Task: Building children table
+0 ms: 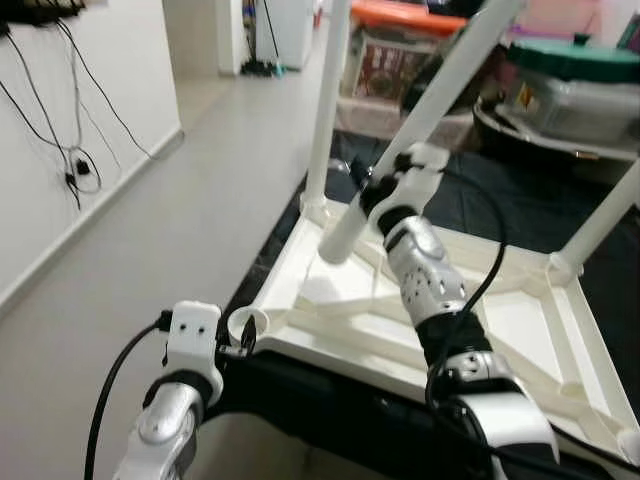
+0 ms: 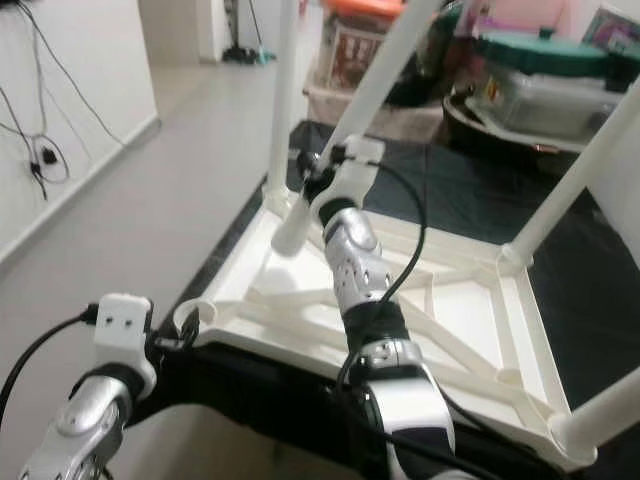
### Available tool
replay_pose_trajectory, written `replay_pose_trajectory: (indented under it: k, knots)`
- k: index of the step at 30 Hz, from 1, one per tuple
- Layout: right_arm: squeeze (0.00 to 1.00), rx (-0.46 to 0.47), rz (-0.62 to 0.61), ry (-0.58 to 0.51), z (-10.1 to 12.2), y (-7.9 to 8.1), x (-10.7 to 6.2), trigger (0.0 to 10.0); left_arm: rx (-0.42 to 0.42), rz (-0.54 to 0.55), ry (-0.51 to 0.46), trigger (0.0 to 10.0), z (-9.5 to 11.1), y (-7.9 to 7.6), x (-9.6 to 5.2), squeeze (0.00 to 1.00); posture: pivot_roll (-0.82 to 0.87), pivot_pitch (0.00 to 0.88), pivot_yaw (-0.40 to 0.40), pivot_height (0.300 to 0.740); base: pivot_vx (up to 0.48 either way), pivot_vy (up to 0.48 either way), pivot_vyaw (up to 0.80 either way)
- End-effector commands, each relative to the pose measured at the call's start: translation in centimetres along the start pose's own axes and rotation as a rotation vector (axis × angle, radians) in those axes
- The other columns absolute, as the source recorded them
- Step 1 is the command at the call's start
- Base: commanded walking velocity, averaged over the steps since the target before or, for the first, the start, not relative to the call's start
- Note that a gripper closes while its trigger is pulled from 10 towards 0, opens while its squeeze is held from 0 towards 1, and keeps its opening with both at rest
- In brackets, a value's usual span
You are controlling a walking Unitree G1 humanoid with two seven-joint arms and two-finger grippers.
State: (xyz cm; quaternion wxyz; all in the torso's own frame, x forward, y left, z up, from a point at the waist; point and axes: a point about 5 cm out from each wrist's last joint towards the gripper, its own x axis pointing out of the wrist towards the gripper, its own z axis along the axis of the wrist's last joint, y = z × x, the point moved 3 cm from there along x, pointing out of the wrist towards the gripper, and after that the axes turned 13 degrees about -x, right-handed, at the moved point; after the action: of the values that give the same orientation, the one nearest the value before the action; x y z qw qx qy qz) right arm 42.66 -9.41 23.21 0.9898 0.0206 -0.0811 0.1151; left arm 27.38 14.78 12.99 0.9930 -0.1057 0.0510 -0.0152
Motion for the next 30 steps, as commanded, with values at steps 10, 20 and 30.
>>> replay_pose_trajectory:
  k: [10, 20, 30]
  knots:
    - [0.0, -0.025, -0.125, 0.117, -3.1, -2.0, -0.4, 10.0, -0.012, -0.09, -0.034, 10.0, 1.6, -3.5, -0.8, 0.0, 0.18, 0.093, -0.132, 0.74, 0.0, 0.0, 0.0]
    - [0.0, -0.2, -0.236, 0.142, -2.9, -5.1, -0.6, 10.0, 0.007, -0.117, -0.015, 10.0, 1.3, -4.2, -2.1, 0.0, 0.19, 0.143, -0.13, 0.74, 0.0, 0.0, 0.0]
    - [0.0, -0.772, -0.498, 0.131, 1.1, -14.7, -3.1, 10.0, 0.032, -0.101, 0.004, 10.0, 1.2, -3.4, -2.0, 0.0, 0.17, 0.158, -0.119, 0.74, 0.0, 0.0, 0.0]
